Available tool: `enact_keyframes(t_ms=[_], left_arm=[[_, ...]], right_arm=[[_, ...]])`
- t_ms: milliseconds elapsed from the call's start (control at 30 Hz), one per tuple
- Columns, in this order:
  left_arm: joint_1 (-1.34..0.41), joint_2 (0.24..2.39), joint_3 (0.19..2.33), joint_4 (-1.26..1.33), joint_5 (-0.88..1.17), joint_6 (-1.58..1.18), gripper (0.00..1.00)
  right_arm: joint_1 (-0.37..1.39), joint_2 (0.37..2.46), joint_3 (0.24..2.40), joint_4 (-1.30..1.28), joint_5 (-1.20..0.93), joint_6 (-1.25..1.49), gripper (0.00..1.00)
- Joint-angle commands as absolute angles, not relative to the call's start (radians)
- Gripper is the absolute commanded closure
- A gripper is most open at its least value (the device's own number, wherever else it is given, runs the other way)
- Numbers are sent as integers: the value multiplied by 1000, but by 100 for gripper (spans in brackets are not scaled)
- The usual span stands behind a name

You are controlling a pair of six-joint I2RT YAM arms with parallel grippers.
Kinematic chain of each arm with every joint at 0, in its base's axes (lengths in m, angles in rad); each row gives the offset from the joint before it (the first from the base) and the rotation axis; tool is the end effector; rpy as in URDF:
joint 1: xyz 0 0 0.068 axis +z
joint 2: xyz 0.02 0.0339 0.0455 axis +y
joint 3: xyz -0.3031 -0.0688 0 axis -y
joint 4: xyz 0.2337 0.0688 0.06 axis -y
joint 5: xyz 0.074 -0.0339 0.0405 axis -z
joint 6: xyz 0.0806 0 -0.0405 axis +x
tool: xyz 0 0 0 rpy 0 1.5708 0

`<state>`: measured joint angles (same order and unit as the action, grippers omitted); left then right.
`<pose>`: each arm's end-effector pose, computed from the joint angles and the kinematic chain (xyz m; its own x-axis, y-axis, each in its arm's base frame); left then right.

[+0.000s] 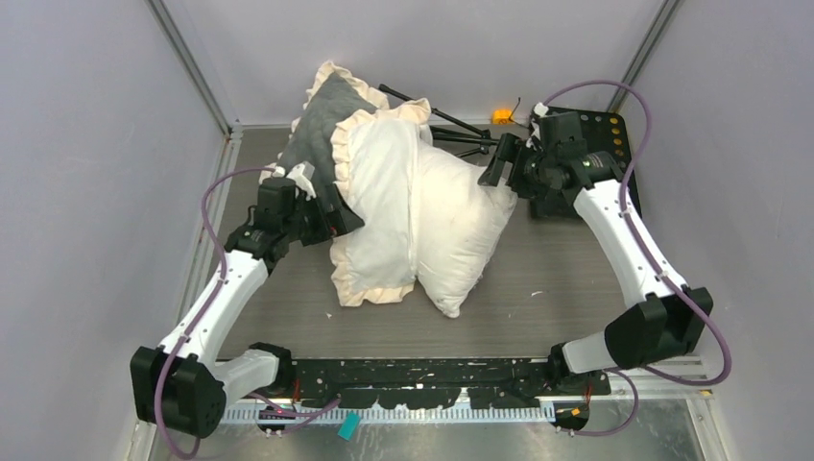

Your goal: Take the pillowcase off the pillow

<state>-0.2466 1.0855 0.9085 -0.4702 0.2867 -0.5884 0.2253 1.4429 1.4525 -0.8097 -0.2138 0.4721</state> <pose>0.2271 -0.0807 0.3083 -0.7378 -0.3633 -0.5690 0.0522 0.8096 -0.5846 0.3089 0.0884 0.3668 -0.7876 0.2754 -0.5512 -0.0047 0.8918 0.4524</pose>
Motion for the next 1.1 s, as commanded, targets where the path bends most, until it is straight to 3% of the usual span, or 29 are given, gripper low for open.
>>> enact_keyframes(t_ms=[0,200,333,400,533,567,633,900,1000,1067], left_arm=[[-242,1103,864,-196,435,-654,13],[-242,1157,894,-154,459,-660,79],[-241,1184,961,-189,432,-632,92],[-241,1195,991,-206,422,-620,87],[-241,1226,1032,-247,459,-604,34],[-241,1233,1033,-251,473,-599,26],[-241,1249,1029,-255,493,-585,20],[-241,1387,1030,-179,608,-606,18],[-242,1416,1045,-128,692,-635,35],[-241,1416,1054,-110,719,-645,54]], right_arm=[[231,1282,1417,-761,-173,458,13],[231,1111,1259,-727,-129,489,12],[230,1041,1105,-683,-212,560,12],[232,1020,1028,-645,-230,583,12],[233,1023,930,-572,-302,620,11],[232,1027,908,-545,-324,627,11],[235,1034,862,-492,-358,637,11],[287,1112,793,-395,-353,641,11],[328,1137,773,-351,-323,661,11],[357,1160,768,-323,-310,673,11]])
